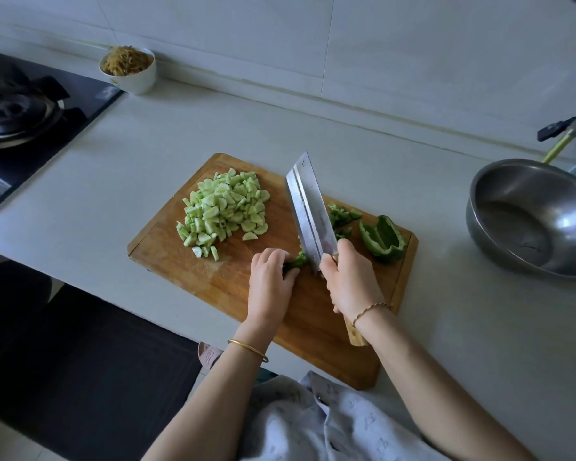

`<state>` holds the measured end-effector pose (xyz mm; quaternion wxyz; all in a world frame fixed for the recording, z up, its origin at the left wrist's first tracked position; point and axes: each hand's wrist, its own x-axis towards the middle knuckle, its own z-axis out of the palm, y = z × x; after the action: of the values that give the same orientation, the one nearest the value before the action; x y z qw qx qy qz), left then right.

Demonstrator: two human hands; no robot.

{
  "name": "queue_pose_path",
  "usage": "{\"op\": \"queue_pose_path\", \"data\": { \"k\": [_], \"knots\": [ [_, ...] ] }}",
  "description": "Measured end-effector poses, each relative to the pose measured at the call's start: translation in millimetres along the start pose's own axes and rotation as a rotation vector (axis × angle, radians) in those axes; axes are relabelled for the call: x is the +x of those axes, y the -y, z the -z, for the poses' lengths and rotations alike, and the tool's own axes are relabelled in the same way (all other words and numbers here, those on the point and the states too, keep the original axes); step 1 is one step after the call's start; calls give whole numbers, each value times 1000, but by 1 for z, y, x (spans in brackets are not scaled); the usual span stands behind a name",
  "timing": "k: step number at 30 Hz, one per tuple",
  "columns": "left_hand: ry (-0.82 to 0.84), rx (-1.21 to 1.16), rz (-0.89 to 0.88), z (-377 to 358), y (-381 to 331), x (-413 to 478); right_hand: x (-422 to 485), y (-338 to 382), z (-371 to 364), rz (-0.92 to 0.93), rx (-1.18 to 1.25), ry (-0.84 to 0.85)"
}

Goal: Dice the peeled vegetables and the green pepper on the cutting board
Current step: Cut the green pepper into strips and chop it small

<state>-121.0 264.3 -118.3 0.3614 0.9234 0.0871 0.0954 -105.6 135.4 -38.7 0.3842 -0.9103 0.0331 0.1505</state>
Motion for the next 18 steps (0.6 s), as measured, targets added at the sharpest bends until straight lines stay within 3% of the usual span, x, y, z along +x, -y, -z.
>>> {"op": "queue_pose_path", "data": {
  "k": [13,18],
  "knots": [
    [-6,-34,57,-1,-2,-1,-9,8,-13,-11,-210,92],
    [14,-47,36,1,-2,-2,1,6,-15,-67,-30,48]
  ]
}}
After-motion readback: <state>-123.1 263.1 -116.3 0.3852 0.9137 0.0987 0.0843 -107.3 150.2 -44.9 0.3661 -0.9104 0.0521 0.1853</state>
